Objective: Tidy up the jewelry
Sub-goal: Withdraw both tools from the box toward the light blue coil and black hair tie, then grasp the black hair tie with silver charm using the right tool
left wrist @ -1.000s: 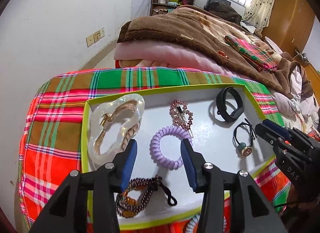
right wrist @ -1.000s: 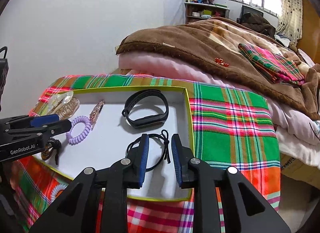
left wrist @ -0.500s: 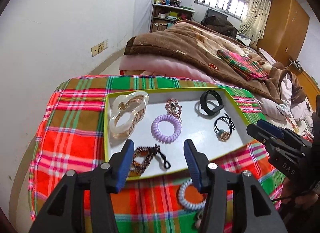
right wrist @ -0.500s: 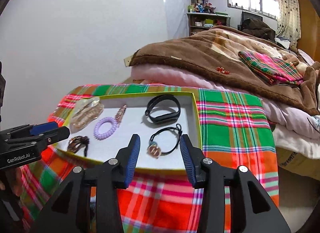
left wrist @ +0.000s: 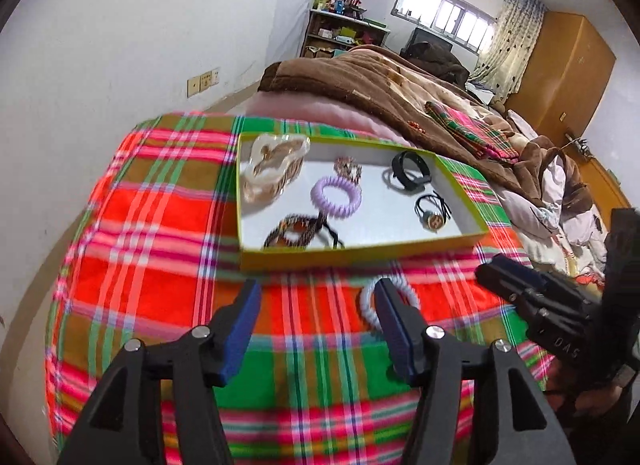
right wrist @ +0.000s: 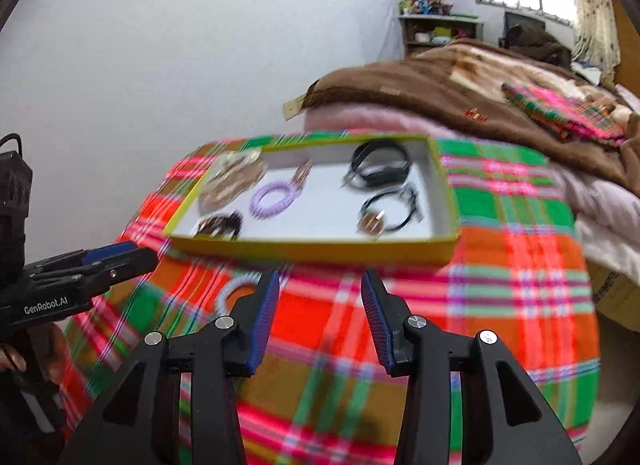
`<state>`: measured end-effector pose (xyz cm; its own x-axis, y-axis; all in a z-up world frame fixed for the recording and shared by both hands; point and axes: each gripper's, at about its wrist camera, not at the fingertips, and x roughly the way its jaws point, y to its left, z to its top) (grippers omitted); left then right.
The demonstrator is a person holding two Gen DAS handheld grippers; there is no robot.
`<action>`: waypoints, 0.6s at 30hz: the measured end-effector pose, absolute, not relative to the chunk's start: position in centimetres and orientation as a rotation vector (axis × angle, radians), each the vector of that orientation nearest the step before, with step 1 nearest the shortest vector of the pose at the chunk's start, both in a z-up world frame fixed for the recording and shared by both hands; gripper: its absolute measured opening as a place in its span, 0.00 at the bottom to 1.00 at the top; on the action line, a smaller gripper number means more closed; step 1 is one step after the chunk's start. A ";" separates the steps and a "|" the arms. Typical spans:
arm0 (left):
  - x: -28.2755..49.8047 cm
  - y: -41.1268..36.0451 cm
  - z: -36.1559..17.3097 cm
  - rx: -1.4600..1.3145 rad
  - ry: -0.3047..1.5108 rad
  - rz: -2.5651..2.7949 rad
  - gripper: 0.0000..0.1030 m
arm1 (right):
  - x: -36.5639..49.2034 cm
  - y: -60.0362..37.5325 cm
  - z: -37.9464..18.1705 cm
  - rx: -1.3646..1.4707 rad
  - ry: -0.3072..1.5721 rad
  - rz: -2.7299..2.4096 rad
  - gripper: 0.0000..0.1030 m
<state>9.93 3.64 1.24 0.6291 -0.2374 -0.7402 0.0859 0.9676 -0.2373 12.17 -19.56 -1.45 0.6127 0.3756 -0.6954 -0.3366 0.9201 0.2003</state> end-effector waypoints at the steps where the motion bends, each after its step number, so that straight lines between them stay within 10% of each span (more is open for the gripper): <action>1: 9.7 3.8 1.1 -0.189 0.877 -0.187 0.60 | 11.8 -19.4 -1.7 0.049 0.822 0.421 0.43; 18: 6.4 6.4 -0.5 -0.262 0.891 -0.222 0.63 | 9.3 -14.0 -4.5 -0.007 0.910 0.518 0.43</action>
<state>6.45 6.39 -0.49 0.6096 -0.2977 -0.7346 0.0818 0.9455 -0.3153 9.29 -14.01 -4.50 0.4999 0.4251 -0.7546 -0.4311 0.8778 0.2089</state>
